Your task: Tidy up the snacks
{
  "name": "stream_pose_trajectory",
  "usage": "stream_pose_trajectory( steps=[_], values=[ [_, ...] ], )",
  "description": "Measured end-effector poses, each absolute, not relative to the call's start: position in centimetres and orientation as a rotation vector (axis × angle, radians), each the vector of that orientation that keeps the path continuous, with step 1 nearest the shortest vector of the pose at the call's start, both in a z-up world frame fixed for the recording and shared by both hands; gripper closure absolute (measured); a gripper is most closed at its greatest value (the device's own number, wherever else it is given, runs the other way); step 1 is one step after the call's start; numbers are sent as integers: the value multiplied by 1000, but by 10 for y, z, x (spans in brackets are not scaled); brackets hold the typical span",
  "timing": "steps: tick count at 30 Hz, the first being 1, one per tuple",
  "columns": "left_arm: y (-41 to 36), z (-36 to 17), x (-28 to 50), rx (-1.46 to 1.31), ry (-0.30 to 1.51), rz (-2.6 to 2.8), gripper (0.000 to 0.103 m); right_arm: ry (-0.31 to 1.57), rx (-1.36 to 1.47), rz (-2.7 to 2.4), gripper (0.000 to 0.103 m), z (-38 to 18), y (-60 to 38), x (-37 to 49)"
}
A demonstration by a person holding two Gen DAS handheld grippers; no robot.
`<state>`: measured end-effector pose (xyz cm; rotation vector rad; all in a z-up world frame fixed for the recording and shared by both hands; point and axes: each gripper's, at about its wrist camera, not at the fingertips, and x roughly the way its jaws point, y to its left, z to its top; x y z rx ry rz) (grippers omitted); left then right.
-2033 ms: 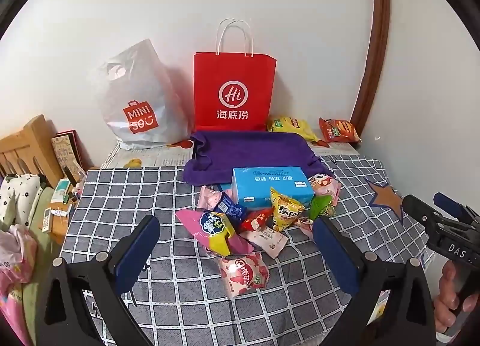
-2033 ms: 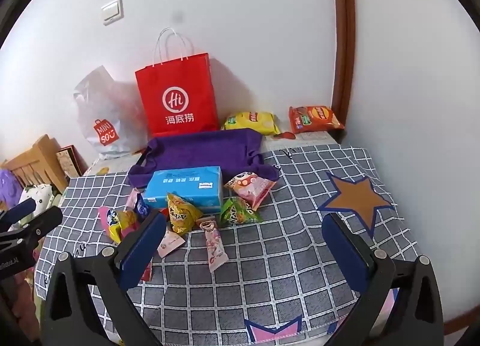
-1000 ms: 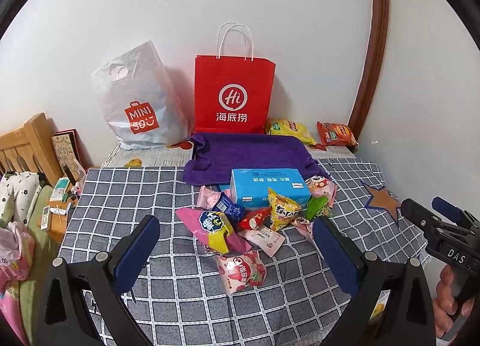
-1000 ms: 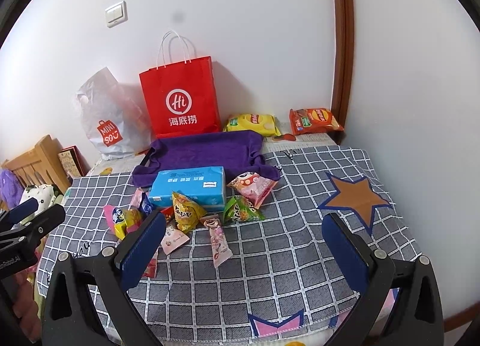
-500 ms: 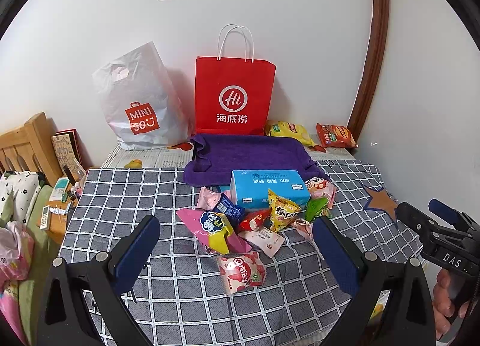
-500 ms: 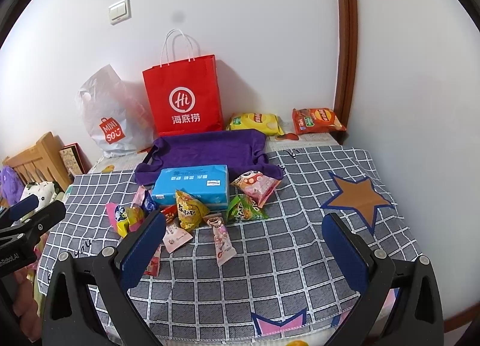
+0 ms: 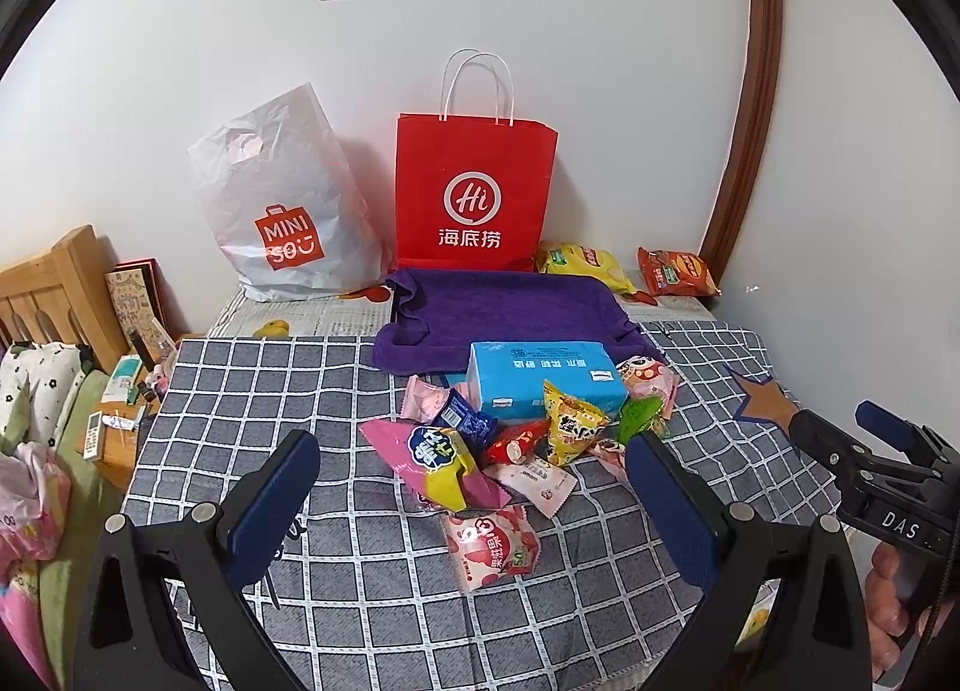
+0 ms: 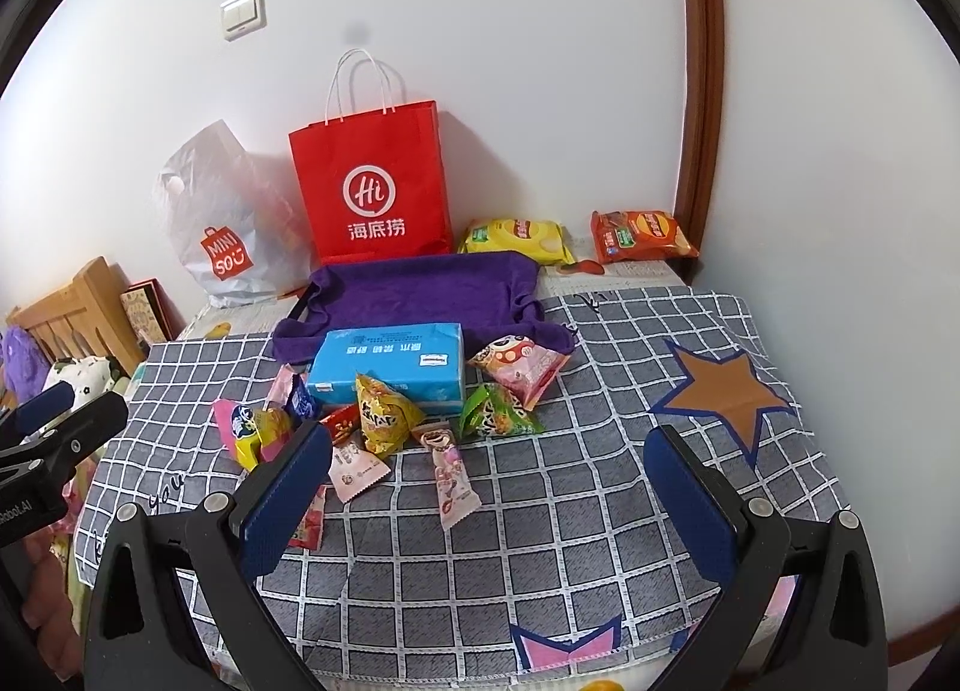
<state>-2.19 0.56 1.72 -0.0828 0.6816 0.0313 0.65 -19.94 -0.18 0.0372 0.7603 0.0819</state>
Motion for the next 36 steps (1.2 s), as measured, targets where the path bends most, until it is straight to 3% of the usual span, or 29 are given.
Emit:
stream_pose_trajectory(
  steps=[33,36],
  values=[
    [6,8,-12,-109,695,18,1,768,48,94,0,-4,-204,14],
    [9,6,-4,-117,701,13,6,765,34,88,0,-4,-202,19]
  ],
)
